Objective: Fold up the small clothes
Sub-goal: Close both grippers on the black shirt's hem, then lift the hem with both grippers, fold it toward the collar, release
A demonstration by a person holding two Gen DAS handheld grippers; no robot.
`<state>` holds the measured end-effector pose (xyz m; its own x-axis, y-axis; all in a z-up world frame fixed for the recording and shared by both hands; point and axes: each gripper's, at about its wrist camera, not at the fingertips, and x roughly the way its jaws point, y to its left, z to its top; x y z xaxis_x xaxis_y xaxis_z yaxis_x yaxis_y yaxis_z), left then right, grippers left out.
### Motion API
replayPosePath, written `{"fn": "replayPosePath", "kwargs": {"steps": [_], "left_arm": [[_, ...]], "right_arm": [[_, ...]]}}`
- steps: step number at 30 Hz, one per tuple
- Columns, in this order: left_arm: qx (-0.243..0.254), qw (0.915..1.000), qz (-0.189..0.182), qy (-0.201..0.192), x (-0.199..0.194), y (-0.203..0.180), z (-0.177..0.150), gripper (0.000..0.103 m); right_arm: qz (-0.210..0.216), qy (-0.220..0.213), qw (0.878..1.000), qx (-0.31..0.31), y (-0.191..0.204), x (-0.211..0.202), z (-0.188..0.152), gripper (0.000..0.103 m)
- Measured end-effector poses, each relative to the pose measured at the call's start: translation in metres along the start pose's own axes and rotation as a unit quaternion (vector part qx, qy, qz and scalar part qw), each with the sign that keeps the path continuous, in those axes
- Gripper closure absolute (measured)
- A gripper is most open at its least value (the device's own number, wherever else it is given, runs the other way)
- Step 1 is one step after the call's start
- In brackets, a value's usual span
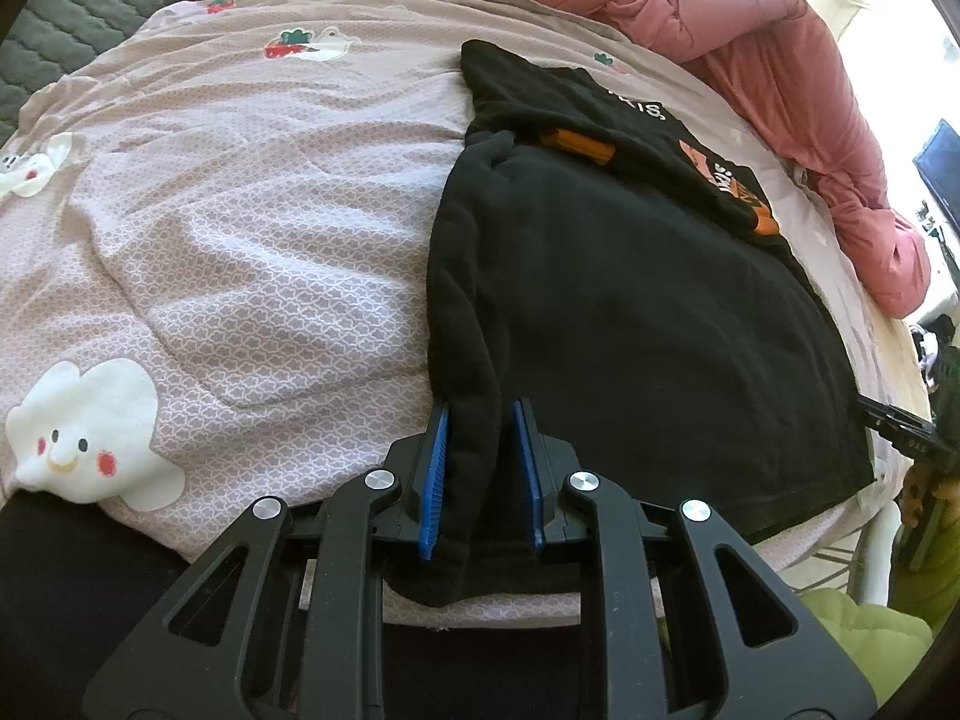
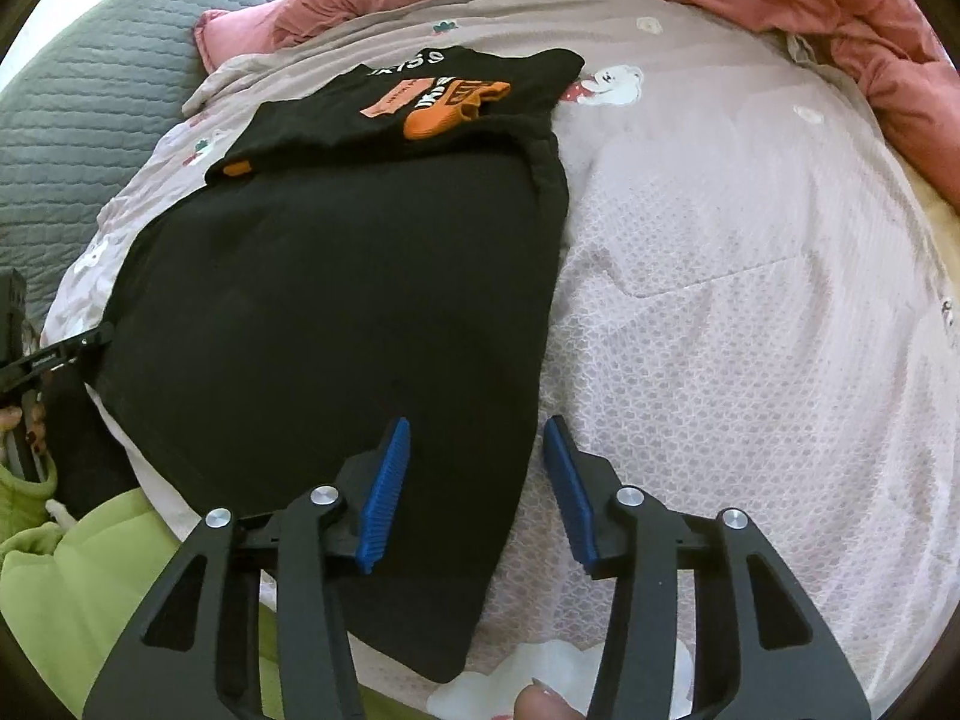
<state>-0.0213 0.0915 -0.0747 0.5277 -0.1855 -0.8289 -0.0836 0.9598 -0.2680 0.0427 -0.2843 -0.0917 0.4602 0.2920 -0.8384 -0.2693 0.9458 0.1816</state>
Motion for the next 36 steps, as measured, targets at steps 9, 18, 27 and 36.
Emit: {"fn": "replayPosePath", "kwargs": {"steps": [9,18,27,36], "left_arm": [[-0.009,0.9999,0.005,0.004,0.009,0.001,0.005,0.085],[-0.021,0.9998,-0.005,-0.001,0.011,0.008,0.008,0.098],[-0.011,0.9987,-0.023,-0.043,-0.026,-0.005,0.024,0.099],[-0.022,0.9964,-0.026,-0.077,-0.042,-0.010,0.073,0.099]], "right_arm": [[0.056,-0.006,0.998,0.022,-0.011,0.010,0.003,0.065],[0.074,-0.022,0.997,0.003,-0.006,0.006,0.009,0.093],[0.103,-0.089,0.991,0.002,-0.008,-0.030,0.026,0.095],[0.109,-0.152,0.982,0.014,-0.013,-0.046,0.069,0.095]]}}
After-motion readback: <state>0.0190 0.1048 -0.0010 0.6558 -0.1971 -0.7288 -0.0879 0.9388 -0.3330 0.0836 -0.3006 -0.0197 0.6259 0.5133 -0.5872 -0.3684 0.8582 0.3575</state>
